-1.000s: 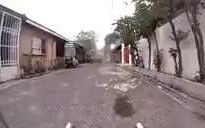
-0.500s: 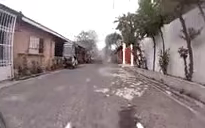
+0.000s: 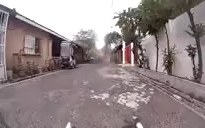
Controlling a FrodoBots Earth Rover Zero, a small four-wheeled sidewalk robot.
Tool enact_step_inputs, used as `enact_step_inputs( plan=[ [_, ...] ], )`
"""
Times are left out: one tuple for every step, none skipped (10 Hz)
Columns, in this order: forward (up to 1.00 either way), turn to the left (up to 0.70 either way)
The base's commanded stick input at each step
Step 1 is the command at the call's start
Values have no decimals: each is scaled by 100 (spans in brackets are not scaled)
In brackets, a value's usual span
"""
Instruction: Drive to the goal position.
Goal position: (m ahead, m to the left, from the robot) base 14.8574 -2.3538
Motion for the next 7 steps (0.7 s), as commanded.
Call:
enact_step_inputs(
  plan=[
    [47,0],
    [47,0],
    [46,0],
    [46,0],
    [46,0],
    [47,0],
    [47,0]
  ],
)
